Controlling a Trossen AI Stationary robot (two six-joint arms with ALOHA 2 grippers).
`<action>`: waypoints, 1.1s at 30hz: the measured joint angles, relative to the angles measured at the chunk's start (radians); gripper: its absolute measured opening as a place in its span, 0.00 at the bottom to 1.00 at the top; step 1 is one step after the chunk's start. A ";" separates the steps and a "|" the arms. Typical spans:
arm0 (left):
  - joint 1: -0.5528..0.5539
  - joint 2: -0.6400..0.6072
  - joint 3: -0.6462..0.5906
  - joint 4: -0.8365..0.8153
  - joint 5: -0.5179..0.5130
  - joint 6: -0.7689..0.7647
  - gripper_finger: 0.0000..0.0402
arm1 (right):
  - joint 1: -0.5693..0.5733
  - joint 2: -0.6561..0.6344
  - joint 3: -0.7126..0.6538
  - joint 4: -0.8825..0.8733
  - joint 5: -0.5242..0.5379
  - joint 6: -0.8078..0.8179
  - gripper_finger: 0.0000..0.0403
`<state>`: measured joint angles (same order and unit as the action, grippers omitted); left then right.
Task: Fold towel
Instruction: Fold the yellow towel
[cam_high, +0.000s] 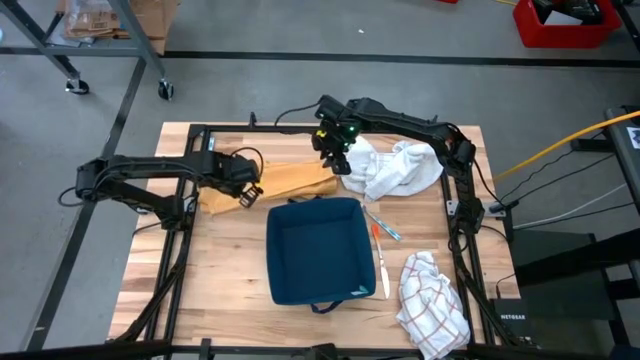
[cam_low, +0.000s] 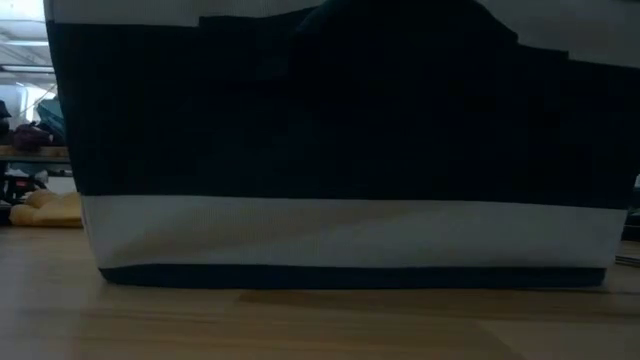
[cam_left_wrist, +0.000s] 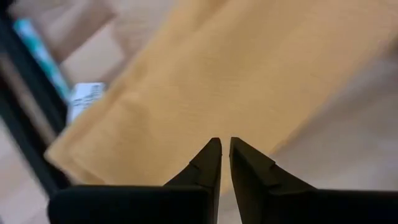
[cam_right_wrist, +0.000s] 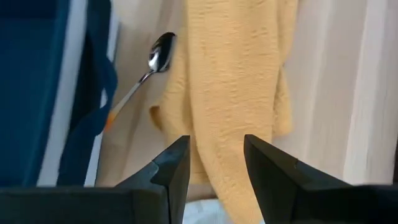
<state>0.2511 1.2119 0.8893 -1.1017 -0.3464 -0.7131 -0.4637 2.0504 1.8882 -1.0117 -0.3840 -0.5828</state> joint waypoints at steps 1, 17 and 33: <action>0.007 0.002 -0.008 0.002 -0.015 -0.012 0.07 | 0.001 0.007 -0.005 0.007 0.008 0.024 0.38; 0.048 0.006 -0.278 0.135 0.098 -0.061 0.07 | 0.053 0.081 -0.143 0.208 0.279 0.223 0.38; -0.093 0.008 -0.385 0.439 0.498 -0.088 0.07 | 0.051 0.178 -0.143 0.362 0.489 0.328 0.38</action>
<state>0.1579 1.2201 0.5046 -0.6622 0.1515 -0.8011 -0.4122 2.2284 1.7454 -0.6497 0.1051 -0.2543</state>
